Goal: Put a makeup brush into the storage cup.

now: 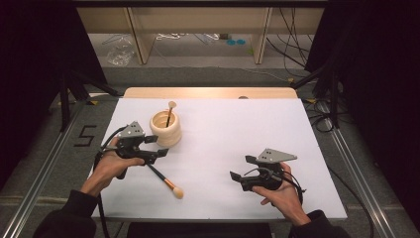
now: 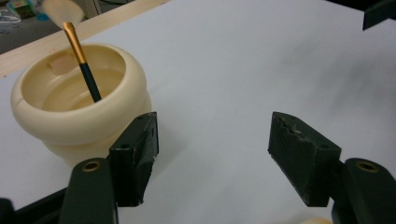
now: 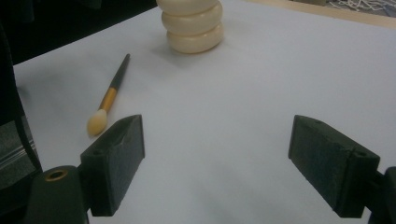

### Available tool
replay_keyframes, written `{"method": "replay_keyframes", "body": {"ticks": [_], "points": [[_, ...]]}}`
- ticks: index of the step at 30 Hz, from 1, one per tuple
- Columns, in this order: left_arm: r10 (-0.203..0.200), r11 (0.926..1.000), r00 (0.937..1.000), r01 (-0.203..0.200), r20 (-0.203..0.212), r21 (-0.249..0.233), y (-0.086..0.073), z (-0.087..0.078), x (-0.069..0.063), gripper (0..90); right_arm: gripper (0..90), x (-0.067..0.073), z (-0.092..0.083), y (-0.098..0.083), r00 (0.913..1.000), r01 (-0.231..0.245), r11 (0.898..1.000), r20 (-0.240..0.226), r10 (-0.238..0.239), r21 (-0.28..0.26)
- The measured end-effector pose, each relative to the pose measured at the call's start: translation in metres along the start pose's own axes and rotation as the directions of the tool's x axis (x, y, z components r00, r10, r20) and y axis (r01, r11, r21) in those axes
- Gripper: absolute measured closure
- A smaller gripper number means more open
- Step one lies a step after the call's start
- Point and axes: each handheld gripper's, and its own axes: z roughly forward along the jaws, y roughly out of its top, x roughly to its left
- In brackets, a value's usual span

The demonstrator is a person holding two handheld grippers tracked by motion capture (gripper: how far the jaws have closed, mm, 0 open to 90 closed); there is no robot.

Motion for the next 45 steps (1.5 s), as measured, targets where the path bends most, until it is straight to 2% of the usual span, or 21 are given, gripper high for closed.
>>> {"method": "replay_keyframes", "body": {"ticks": [4, 6, 8, 10, 12, 13, 14, 15, 18, 20, 21, 24, 26, 30, 31, 33, 34, 36, 37, 38, 45], "points": [[0.026, 0.9988, 0.9994, -0.027, 0.024, 0.041, -0.007, 0.0, -0.002, 32.4, 19.5, 0.0, 0.0, 0.0, 0.9999, -0.009, 1.0, -0.007, 0.009, -0.006], [0.018, 0.999, 0.9995, -0.019, 0.028, 0.041, -0.01, 0.002, -0.005, 32.1, 19.5, 0.0, 0.0, 0.0, 0.9999, -0.01, 1.0, -0.008, 0.01, -0.008], [0.038, 0.9966, 0.9987, -0.04, 0.034, 0.072, -0.014, 0.002, -0.004, 31.7, 19.4, 0.0, 0.0, 0.0, 0.9999, -0.009, 1.0, -0.007, 0.009, -0.008], [0.029, 0.9971, 0.9992, -0.031, 0.029, 0.07, -0.016, 0.003, -0.006, 31.0, 19.4, 0.0, 0.0, 0.0, 0.9999, -0.011, 1.0, -0.008, 0.011, -0.008], [0.048, 0.9947, 0.998, -0.051, 0.04, 0.089, -0.018, 0.003, -0.006, 29.9, 19.3, 0.0, 0.0, 0.0, 1.0, -0.008, 1.0, -0.006, 0.008, -0.011], [0.035, 0.9961, 0.9987, -0.037, 0.037, 0.08, -0.019, 0.004, -0.008, 29.2, 19.3, 0.0, 0.0, 0.0, 1.0, -0.006, 1.0, -0.006, 0.005, -0.012], [0.05, 0.9942, 0.9976, -0.054, 0.048, 0.093, -0.021, 0.003, -0.008, 28.9, 19.3, 0.0, -0.001, 0.0, 1.0, -0.006, 1.0, -0.005, 0.006, -0.01], [0.04, 0.9956, 0.9983, -0.043, 0.043, 0.084, -0.022, 0.004, -0.01, 28.6, 19.2, 0.0, -0.002, -0.001, 1.0, -0.002, 1.0, 0.006, 0.002, -0.012], [0.052, 0.9933, 0.9972, -0.057, 0.054, 0.1, -0.026, 0.005, -0.013, 27.5, 19.2, -0.001, -0.002, -0.001, 0.9999, -0.007, 1.0, -0.009, 0.007, -0.015], [0.087, 0.9875, 0.9938, -0.095, 0.07, 0.126, -0.028, 0.006, -0.014, 26.7, 19.2, -0.001, -0.003, -0.001, 1.0, -0.007, 1.0, -0.005, 0.007, -0.009], [0.066, 0.9904, 0.9952, -0.074, 0.072, 0.116, -0.03, 0.007, -0.016, 26.7, 19.2, -0.001, -0.003, -0.001, 1.0, -0.008, 1.0, -0.005, 0.008, -0.008], [0.083, 0.9872, 0.9928, -0.093, 0.086, 0.129, -0.032, 0.008, -0.017, 27.0, 19.2, 0.0, -0.002, -0.001, 1.0, -0.006, 1.0, -0.005, 0.006, -0.007], [0.109, 0.9807, 0.9898, -0.122, 0.091, 0.153, -0.032, 0.007, -0.016, 27.2, 19.2, 0.0, -0.002, -0.001, 1.0, -0.004, 1.0, 0.003, 0.004, -0.011], [0.105, 0.9813, 0.989, -0.12, 0.105, 0.15, -0.033, 0.009, -0.018, 27.6, 19.2, 0.0, -0.002, -0.001, 1.0, -0.003, 1.0, 0.003, 0.003, -0.011], [0.125, 0.9752, 0.9861, -0.143, 0.109, 0.169, -0.033, 0.008, -0.017, 27.6, 19.1, 0.0, -0.002, -0.001, 1.0, -0.003, 1.0, 0.002, 0.003, -0.011], [0.112, 0.9776, 0.9871, -0.13, 0.114, 0.165, -0.034, 0.01, -0.019, 27.7, 19.2, 0.0, -0.001, -0.001, 0.9999, -0.007, 1.0, -0.01, 0.007, -0.013], [0.131, 0.972, 0.9838, -0.152, 0.122, 0.18, -0.033, 0.01, -0.018, 27.7, 19.1, 0.0, -0.001, -0.001, 0.9999, -0.009, 1.0, -0.011, 0.009, -0.016], [0.128, 0.9714, 0.9841, -0.149, 0.123, 0.184, -0.034, 0.011, -0.02, 27.7, 19.2, 0.001, -0.001, -0.001, 0.9999, -0.011, 1.0, -0.01, 0.011, -0.011], [0.154, 0.9635, 0.9791, -0.179, 0.132, 0.199, -0.034, 0.011, -0.019, 27.7, 19.2, 0.0, -0.002, -0.001, 1.0, -0.005, 1.0, -0.002, 0.005, -0.008], [0.146, 0.9643, 0.9811, -0.17, 0.127, 0.203, -0.034, 0.011, -0.02, 27.7, 19.2, 0.0, -0.001, -0.001, 1.0, -0.005, 1.0, -0.003, 0.005, -0.008], [0.151, 0.9629, 0.9807, -0.174, 0.124, 0.206, -0.034, 0.011, -0.019, 27.8, 19.2, 0.0, -0.001, -0.001, 1.0, -0.005, 1.0, -0.007, 0.005, -0.001]]}}
